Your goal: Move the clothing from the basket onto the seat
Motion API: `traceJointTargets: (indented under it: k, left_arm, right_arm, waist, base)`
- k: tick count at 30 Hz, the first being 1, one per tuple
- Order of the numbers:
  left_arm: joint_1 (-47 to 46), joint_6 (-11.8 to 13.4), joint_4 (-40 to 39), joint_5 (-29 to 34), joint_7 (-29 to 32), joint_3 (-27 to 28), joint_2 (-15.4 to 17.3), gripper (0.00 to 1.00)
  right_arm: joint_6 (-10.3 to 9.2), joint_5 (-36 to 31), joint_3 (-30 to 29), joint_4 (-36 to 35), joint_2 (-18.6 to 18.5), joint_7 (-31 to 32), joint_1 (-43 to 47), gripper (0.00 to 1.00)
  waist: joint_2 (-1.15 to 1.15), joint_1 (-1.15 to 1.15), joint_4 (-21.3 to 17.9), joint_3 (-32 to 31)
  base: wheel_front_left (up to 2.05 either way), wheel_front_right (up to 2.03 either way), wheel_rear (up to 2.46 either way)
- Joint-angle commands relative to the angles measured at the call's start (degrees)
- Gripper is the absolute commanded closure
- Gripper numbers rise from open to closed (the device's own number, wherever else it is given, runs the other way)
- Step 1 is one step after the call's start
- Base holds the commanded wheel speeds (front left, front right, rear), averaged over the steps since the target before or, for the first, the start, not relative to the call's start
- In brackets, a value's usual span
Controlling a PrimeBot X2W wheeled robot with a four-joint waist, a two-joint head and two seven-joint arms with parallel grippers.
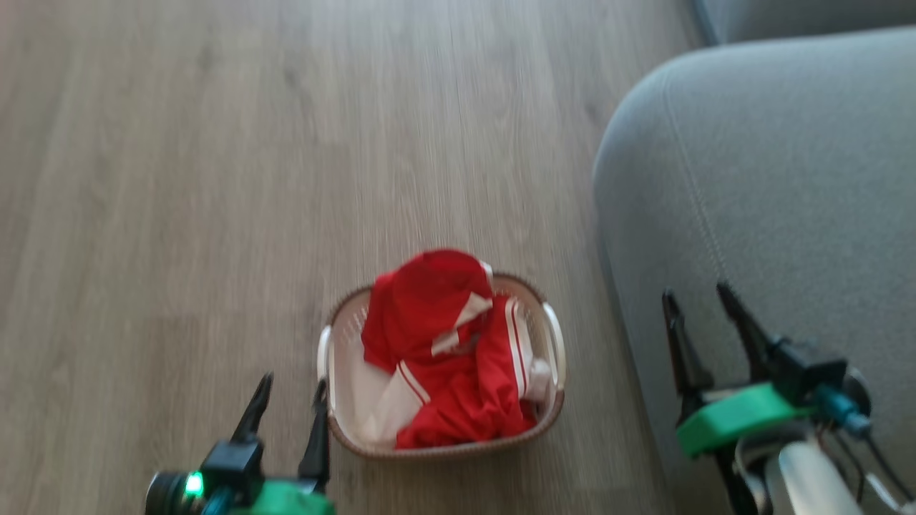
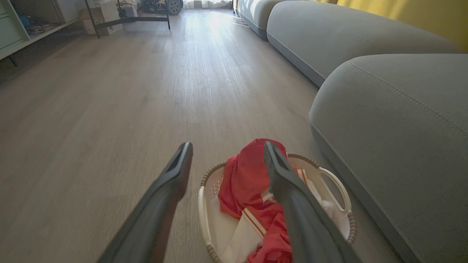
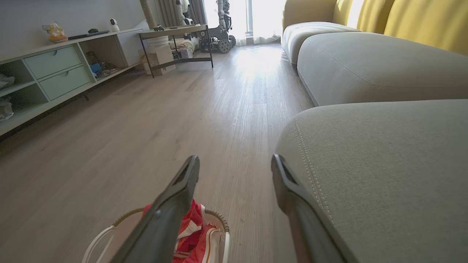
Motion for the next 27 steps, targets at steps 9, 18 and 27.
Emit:
traceJointTargets:
  k: [9, 18, 27]
  left_arm:
    - [-14.0, -0.9, 8.0, 0.8, -0.7, -2.7, 0.5, 0.0]
    - [-25.5, -1.9, 19.6, 1.4, -0.7, -6.9, 0.5, 0.0]
    - [-38.3, -1.5, 33.5, 1.4, -0.7, -8.5, 0.5, 0.0]
  right_arm:
    - [-0.01, -2.7, -0.5, -8.6, 0.1, -0.7, -9.0, 0.0]
    - [-0.01, -3.6, -1.4, -14.1, 0.1, -0.7, -14.5, 0.0]
    - [-0.01, -1.9, -0.3, -18.9, 0.1, -0.7, -19.0, 0.0]
  waist:
    - [0.0, 0.0, -3.0, 15.0]
    - [0.0, 0.0, -5.4, 25.4]
    - [0.0, 0.0, -9.3, 34.9]
  base:
    - [0.0, 0.0, 0.0]
    - [0.0, 0.0, 0.0]
    - [0.0, 0.0, 0.0]
